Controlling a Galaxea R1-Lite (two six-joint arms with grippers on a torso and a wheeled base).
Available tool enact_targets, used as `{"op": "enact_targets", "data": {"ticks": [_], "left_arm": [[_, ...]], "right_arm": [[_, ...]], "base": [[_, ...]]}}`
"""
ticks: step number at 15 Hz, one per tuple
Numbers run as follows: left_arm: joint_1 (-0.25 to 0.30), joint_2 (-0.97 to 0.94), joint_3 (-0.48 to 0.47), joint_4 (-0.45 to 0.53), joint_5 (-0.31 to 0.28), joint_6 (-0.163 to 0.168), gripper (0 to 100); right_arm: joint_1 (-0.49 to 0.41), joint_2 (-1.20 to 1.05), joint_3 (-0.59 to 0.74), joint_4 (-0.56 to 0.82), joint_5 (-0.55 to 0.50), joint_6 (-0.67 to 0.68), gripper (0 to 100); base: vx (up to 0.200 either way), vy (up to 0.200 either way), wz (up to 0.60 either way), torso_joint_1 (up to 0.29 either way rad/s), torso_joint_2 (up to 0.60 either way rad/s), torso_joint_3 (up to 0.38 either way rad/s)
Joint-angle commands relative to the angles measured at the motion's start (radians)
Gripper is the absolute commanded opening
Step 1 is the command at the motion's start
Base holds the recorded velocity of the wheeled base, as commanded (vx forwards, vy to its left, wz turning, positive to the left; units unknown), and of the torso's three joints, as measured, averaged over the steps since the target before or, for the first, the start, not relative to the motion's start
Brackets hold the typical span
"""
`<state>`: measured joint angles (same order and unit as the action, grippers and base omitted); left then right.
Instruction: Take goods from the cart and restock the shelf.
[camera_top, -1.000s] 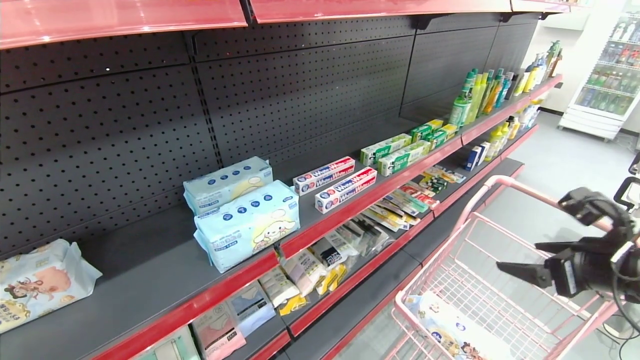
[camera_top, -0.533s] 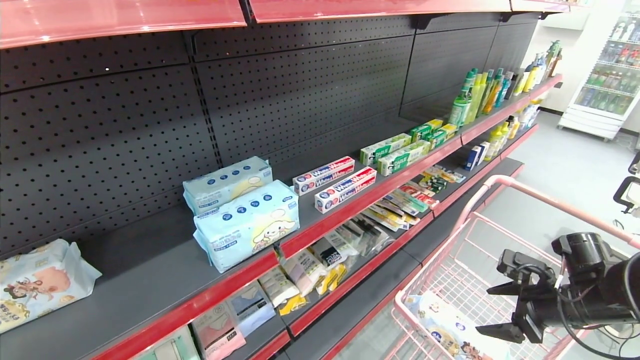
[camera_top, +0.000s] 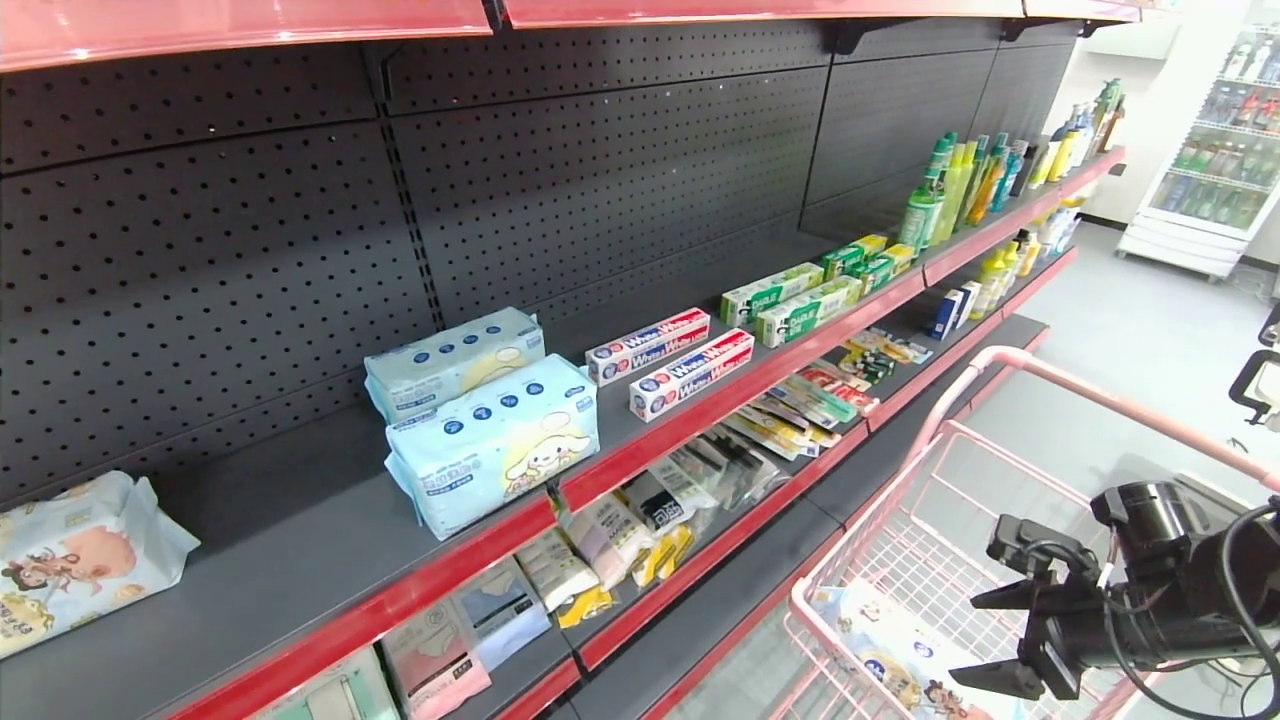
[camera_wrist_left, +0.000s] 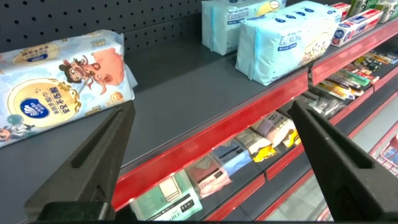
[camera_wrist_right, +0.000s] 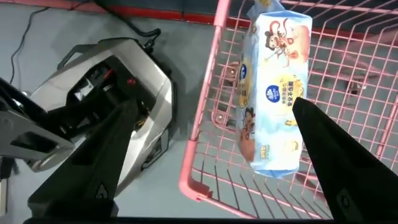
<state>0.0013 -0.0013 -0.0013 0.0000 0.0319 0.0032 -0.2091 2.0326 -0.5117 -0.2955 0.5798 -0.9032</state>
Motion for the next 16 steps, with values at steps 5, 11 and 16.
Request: {"op": "enact_targets", "data": {"ticks": [5,11,16], "left_arm": [[0.0,0.001,0.001,0.0,0.0,0.0,100],[0.0,0.001,0.001,0.0,0.0,0.0,100],[0.0,0.001,0.0,0.0,0.0,0.0,100]], "right_arm": [[-0.035,0.058,-0.002,-0.071,-0.015,-0.056,100],[-0.101,0.087,-0.01,-0.071,-0.11,-0.091,100],[-0.101,0.107,-0.034,-0.073,-0.118,-0.092,100]], "base": [[0.0,0.0,0.0,-0.1,0.22,0.118],[0.0,0.0,0.0,-0.139,0.31,0.159],[0.0,0.0,0.0,-0.156,0.34,0.179]]}}
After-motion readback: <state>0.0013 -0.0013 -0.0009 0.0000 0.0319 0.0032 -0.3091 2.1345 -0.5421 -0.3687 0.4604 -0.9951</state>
